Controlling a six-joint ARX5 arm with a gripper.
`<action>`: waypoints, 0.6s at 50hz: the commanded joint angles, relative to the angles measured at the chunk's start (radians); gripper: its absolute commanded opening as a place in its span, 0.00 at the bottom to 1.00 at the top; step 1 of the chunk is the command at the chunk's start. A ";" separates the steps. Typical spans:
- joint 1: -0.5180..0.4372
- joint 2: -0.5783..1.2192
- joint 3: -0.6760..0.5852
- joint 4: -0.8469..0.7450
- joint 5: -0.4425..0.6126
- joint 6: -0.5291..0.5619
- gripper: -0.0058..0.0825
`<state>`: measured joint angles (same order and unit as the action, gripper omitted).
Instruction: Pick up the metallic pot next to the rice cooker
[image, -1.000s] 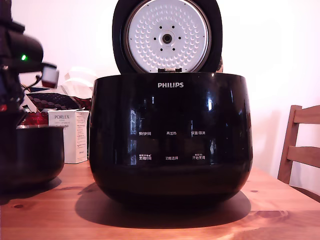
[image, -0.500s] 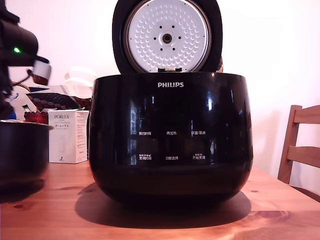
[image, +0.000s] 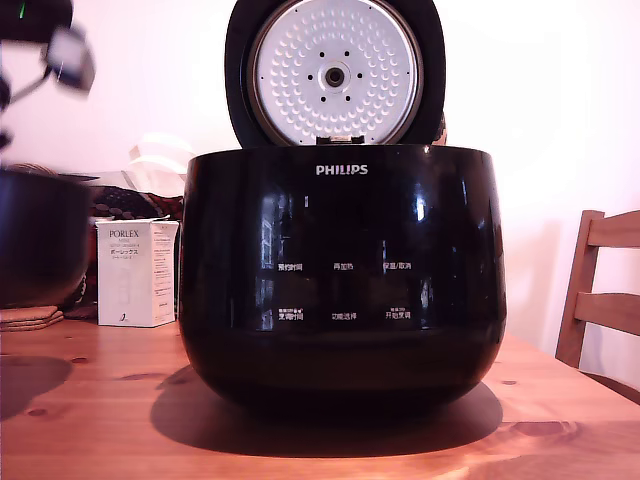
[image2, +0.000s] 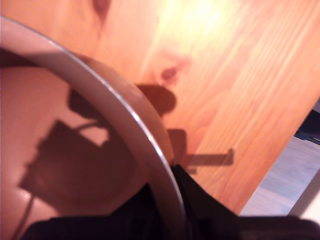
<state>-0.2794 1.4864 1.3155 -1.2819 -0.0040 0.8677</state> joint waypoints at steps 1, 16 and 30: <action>-0.016 -0.043 0.053 -0.030 -0.008 -0.007 0.04; -0.077 -0.088 0.174 -0.076 -0.008 -0.088 0.04; -0.143 -0.122 0.181 -0.078 -0.008 -0.135 0.04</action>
<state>-0.4145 1.3853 1.4708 -1.3811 -0.0048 0.7361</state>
